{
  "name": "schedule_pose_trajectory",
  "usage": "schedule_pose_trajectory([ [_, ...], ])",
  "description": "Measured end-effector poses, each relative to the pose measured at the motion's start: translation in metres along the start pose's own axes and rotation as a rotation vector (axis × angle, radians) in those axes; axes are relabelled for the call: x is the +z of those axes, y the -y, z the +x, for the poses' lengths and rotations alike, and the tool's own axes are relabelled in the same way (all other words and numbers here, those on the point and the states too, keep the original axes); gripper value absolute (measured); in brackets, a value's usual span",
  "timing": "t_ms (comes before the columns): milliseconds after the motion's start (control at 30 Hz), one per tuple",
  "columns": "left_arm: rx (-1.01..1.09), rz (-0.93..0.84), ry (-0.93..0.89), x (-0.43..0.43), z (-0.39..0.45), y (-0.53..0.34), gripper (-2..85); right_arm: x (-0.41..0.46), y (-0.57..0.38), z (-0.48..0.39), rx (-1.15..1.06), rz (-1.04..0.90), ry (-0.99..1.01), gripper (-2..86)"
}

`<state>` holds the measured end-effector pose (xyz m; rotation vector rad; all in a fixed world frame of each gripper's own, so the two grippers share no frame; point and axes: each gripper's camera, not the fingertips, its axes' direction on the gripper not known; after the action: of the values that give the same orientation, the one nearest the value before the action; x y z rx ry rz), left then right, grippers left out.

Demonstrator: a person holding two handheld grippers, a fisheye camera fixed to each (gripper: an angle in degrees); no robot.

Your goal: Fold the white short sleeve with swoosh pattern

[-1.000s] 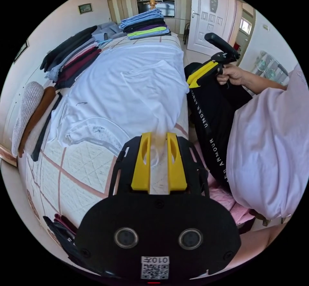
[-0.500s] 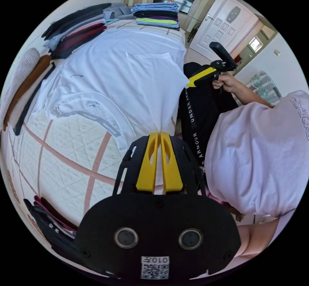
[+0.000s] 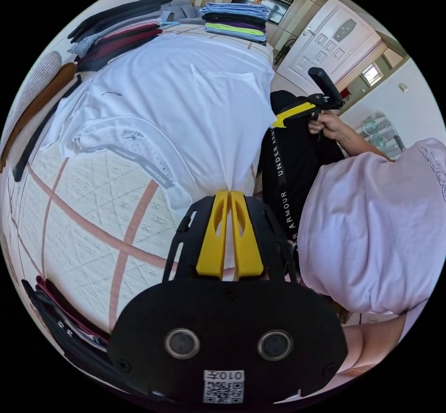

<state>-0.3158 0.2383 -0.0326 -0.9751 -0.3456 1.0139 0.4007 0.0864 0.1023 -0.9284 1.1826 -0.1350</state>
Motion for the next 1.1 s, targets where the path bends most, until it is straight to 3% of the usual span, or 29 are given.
schedule_pose_trajectory([
  [200,-0.045,0.028,-0.034,-0.020,-0.008,-0.019,4.3,-0.010,-0.026,-0.008,-0.013,0.056,-0.078,6.1],
  [433,0.059,0.238,0.090,-0.057,0.000,0.023,6.1,-0.050,-0.037,-0.039,-0.124,0.404,-0.251,7.1],
  [500,0.122,0.200,0.100,-0.035,0.000,0.055,6.1,-0.040,-0.021,-0.047,-0.185,0.421,-0.306,7.3],
  [633,0.209,0.029,0.312,0.023,0.002,0.085,6.3,-0.012,0.003,-0.052,-0.218,0.378,-0.348,7.1],
  [700,0.197,0.074,0.307,0.027,-0.006,0.077,6.4,0.000,0.003,-0.047,-0.204,0.369,-0.322,6.9],
  [800,0.111,0.160,0.148,0.017,-0.039,0.058,6.8,0.031,0.007,-0.024,-0.113,0.221,-0.275,6.2],
  [900,-0.009,0.328,-0.001,-0.020,-0.085,0.033,7.6,0.012,-0.002,-0.021,-0.102,0.348,-0.234,5.3],
  [967,-0.158,0.470,0.017,-0.054,-0.126,0.011,8.1,-0.017,-0.015,-0.026,-0.106,0.457,-0.184,5.4],
  [1100,-0.605,0.618,0.260,-0.107,-0.245,-0.038,9.5,-0.047,-0.040,-0.040,-0.103,0.556,-0.235,5.3],
])
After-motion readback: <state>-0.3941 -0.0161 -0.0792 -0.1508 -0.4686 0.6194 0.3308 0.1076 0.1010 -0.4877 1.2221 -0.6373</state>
